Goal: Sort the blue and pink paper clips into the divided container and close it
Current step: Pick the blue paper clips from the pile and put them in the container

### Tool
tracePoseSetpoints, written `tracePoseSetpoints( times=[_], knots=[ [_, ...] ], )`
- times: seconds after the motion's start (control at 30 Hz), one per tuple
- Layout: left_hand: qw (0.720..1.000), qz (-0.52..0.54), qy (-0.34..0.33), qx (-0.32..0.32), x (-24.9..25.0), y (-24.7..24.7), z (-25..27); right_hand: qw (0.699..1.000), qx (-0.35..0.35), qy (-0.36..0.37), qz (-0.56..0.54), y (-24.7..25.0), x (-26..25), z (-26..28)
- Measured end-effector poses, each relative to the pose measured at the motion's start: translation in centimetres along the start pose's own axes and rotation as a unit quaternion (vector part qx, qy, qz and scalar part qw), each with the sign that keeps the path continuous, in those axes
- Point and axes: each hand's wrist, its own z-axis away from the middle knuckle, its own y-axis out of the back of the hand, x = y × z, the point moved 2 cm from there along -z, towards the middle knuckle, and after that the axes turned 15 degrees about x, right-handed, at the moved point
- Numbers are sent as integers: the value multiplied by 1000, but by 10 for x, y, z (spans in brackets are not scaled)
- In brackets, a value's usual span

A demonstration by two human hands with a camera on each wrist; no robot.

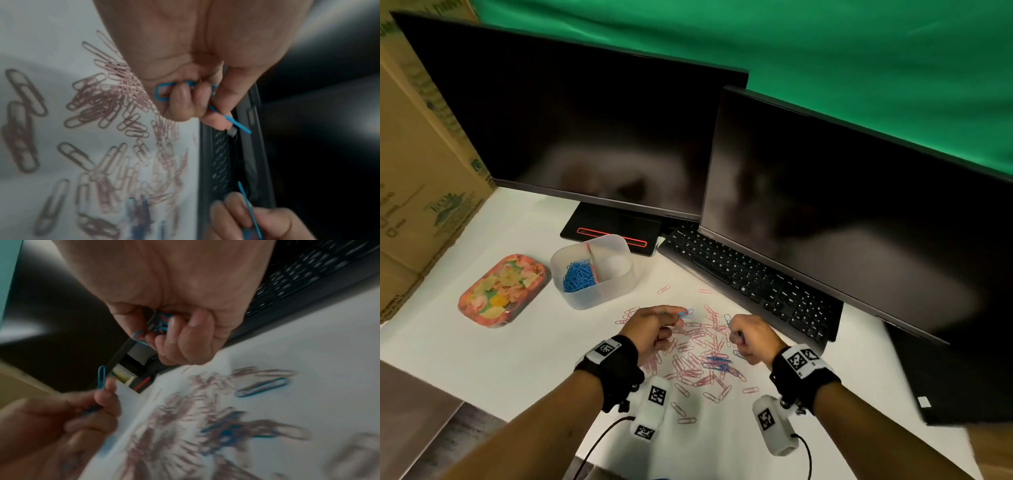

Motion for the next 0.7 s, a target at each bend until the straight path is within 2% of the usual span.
tracePoseSetpoints(
  times=[0.03, 0.1, 0.17, 0.23, 0.33, 0.43, 0.6, 0.7],
  knots=[
    [999, 45, 26, -5, 3, 3, 1, 999, -24, -23, -40, -8, -12, 1],
    [988, 135, 67, -21, 14, 13, 3, 996, -68, -29, -53, -32, -36, 1],
    [978, 193, 76, -20, 29, 27, 7, 995, -101, 7, -5, -60, -59, 0],
    [976, 206, 66, 4, 44, 44, 9, 986, -107, 83, 100, -88, -83, 0],
    [976, 199, 44, 80, 67, 78, -1, 944, -99, 193, 249, -134, -121, 2],
    [970, 184, 28, 158, 90, 107, -15, 917, -97, 238, 305, -173, -151, -3],
    [964, 107, 12, 241, 118, 134, -29, 885, -84, 252, 383, -223, -186, -14],
    [967, 48, 1, 251, 124, 141, -40, 901, -97, 216, 364, -239, -195, -26]
  ],
)
